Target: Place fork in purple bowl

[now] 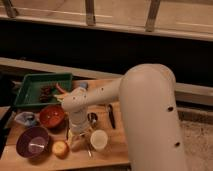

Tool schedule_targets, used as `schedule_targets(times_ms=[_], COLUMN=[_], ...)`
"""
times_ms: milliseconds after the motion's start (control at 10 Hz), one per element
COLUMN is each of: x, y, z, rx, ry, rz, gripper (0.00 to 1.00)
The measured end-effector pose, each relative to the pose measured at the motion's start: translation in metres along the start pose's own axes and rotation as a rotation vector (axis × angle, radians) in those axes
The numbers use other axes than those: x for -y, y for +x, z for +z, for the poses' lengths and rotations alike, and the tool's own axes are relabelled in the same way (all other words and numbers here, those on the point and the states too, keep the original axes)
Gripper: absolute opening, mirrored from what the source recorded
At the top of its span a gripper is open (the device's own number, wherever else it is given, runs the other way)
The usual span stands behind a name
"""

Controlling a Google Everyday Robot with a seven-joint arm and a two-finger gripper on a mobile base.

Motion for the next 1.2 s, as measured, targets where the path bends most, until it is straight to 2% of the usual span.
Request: schedule_targets(times_ms=[200, 500, 800, 900, 1200], x=[0.005, 0.014, 0.015, 0.016, 0.018], y=[0.000, 0.003, 0.005, 0.006, 0.005], z=[0.007, 0.021, 0.026, 0.026, 0.025], rx=[-0.016, -0.044, -0.058, -0.061, -0.058], ry=[0.009, -0.003, -0.021, -0.020, -0.017], rz=[0.012, 0.042, 0.056, 0.057, 0.057], gripper=[0.80, 0.80, 0.80, 0.77, 0.49])
